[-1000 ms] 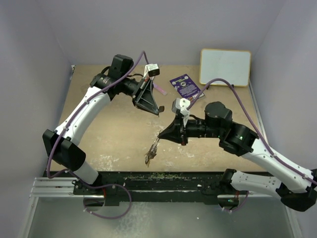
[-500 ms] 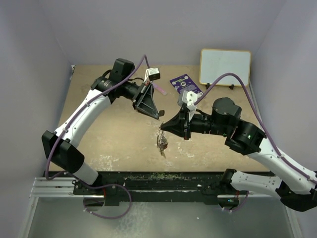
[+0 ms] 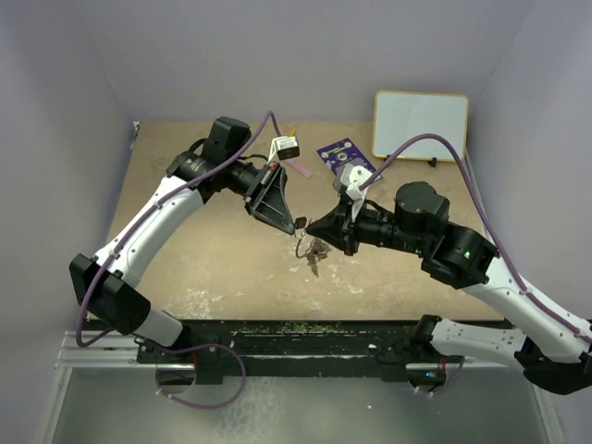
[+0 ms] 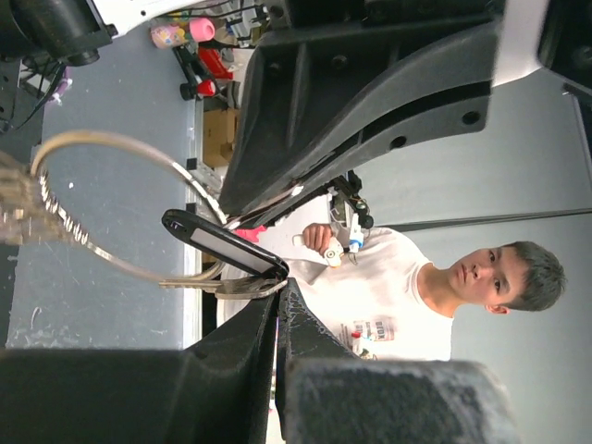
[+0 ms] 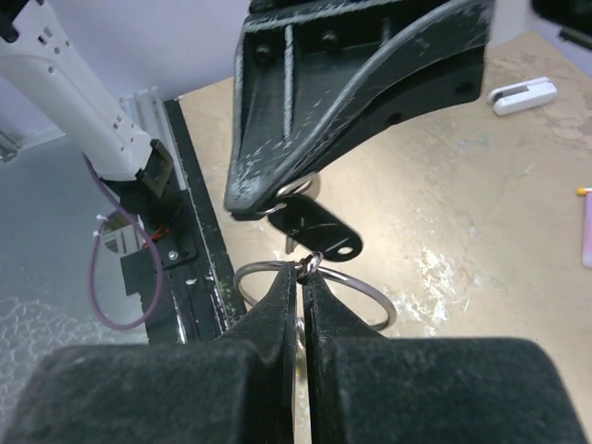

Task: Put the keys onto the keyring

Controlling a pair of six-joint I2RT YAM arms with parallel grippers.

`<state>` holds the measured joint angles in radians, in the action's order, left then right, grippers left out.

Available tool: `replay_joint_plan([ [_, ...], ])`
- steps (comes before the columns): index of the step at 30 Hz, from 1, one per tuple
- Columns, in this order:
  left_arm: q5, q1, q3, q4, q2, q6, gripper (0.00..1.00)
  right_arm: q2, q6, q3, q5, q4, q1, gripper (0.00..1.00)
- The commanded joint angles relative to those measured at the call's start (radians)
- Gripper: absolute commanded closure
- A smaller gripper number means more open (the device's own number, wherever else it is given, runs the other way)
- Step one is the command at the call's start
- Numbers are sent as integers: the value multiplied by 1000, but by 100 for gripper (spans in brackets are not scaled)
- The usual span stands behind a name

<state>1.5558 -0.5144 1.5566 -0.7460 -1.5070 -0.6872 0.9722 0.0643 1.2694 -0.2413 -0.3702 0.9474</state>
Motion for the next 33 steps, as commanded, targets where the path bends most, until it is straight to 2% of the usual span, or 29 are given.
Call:
replay_joint_plan([
  [1,188,-13,-27,37,54,14,96,9,-3,80,5,41,-4,100],
  [6,188,-25,-30,52,58,1,96,38,2,83,-81,109,-5,100],
  [11,188,-29,-29,85,55,-22,96,81,-44,126,-104,54,-4,100],
  [20,188,-28,-41,103,47,-34,96,36,-64,121,-100,-50,-4,100],
  [33,188,-30,-30,111,9,-40,96,49,-83,161,-126,-51,-4,100],
])
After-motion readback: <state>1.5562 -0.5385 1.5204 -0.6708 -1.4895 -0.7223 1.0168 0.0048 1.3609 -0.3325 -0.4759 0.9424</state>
